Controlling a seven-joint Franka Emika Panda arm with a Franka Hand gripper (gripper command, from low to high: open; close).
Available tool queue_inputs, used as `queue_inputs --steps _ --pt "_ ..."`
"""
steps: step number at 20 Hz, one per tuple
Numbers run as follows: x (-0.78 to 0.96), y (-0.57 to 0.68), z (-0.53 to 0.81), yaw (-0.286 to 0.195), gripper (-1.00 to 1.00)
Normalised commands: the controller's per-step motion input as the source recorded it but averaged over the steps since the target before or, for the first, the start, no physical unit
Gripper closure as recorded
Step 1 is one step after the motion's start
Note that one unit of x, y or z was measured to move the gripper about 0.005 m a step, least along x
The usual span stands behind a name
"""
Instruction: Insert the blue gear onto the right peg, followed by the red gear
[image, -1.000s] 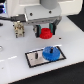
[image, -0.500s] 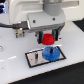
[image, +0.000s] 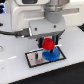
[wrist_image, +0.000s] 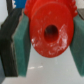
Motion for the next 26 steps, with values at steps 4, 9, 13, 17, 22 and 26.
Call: queue_inputs --steps 4,9,13,17,22,26 --pt "0.3 0.05 -0.01 0.0 1.0" --pt "0.08 0.14 0.09 0.0 1.0" --pt "0.26 0.18 0.34 0.0 1.0" --pt "0.31 0.12 0.09 0.0 1.0" --pt "0.4 0.05 0.0 0.0 1.0" --pt "0.3 0.03 0.04 0.0 1.0"
